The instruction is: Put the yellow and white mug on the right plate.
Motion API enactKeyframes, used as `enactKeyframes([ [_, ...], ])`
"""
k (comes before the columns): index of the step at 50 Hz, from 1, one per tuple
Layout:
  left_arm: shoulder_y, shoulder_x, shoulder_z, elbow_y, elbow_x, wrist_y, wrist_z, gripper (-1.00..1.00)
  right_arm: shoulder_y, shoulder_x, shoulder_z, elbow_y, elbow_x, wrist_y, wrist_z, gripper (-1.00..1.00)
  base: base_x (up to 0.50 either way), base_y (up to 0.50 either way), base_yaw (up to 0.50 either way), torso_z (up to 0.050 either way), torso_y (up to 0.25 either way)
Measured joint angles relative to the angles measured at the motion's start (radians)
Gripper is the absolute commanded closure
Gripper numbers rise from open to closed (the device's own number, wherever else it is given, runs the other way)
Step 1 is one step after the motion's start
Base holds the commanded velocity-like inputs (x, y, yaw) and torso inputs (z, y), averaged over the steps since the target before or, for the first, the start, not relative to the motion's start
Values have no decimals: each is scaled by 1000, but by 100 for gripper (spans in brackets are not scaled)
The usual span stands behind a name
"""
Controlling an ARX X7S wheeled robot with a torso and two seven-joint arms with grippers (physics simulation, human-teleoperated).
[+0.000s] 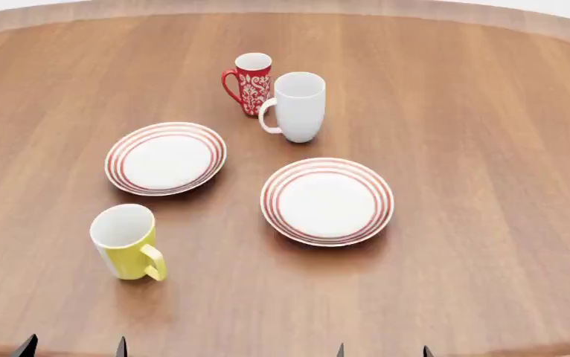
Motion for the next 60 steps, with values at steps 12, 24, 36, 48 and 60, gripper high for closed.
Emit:
enactKeyframes([
  [12, 0, -24, 29, -2, -24, 2, -25, -100, -4, 24, -30, -9, 28, 6, 24, -100, 0, 0, 0, 0, 0],
  [24, -1, -45, 61, -6, -34, -2, -45, -100, -7, 44, -53, -14, 51, 11, 43, -100, 0, 0, 0, 0, 0],
  [36, -1, -61, 84, -10, -41, -7, -61, -100, -6, 60, -72, -11, 68, 14, 58, -100, 0, 0, 0, 0, 0],
  [48, 26, -82, 93, 72, 18, 223, -147, -100, -21, 66, -75, -45, 107, -217, 73, -100, 0, 0, 0, 0, 0],
  [60, 64, -100, 78, 189, 89, 560, -255, -100, -40, 69, -80, -81, 134, -620, 75, -100, 0, 250, 0, 0, 0],
])
